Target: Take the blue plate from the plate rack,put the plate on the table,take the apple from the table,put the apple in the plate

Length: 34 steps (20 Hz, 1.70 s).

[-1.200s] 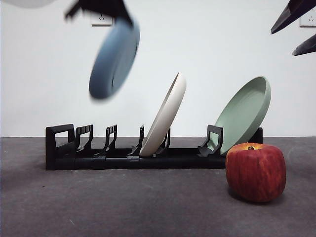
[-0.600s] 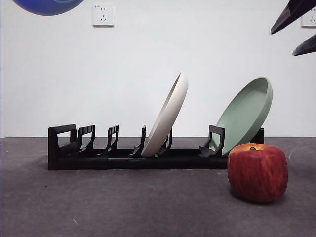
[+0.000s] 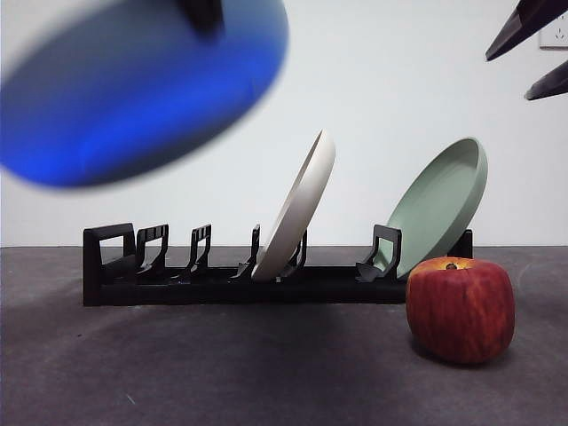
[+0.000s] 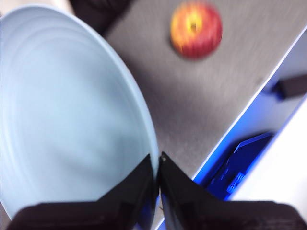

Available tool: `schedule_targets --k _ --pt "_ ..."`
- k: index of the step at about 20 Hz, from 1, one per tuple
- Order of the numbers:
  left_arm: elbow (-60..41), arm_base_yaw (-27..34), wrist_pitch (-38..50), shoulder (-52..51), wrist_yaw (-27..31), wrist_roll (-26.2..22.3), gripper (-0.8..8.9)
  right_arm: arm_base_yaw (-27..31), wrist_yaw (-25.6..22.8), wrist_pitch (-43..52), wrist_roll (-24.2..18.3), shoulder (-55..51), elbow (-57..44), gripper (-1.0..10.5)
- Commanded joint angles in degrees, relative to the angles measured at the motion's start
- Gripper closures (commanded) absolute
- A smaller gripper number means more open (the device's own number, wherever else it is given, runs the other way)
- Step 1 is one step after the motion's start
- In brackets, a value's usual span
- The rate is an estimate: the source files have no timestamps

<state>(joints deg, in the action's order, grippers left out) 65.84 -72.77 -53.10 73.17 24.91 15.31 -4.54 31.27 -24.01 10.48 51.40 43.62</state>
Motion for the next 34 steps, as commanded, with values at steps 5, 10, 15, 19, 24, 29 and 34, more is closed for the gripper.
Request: schedule_targets --k 5,10,15,19,24,29,34 --pt "-3.69 0.63 9.86 16.09 0.44 -10.14 8.22 -0.07 -0.28 -0.61 -0.50 -0.02 0.20 6.6" --pt "-3.69 2.56 14.93 26.25 0.17 -14.08 8.16 -0.07 -0.26 -0.92 -0.50 -0.02 0.20 6.6" --pt "-3.63 3.15 15.74 26.45 -4.33 -13.86 6.64 -0.07 -0.22 -1.66 -0.52 -0.02 0.20 6.6" --pt "-3.32 3.17 15.23 26.18 -4.42 -11.61 3.38 -0.09 -0.04 -2.05 -0.52 -0.02 0.20 6.6" --pt "3.87 3.19 6.86 21.70 -3.65 -9.05 3.38 -0.96 0.11 -2.25 -2.91 -0.02 0.20 6.3" --pt "16.06 4.15 3.02 11.02 0.85 -9.42 3.39 -5.49 -0.92 -2.32 -3.52 1.38 0.20 4.1" --pt "30.12 8.39 -2.23 0.90 6.43 -11.08 3.41 -16.59 -15.65 -8.37 -6.12 7.50 1.64 4.0"
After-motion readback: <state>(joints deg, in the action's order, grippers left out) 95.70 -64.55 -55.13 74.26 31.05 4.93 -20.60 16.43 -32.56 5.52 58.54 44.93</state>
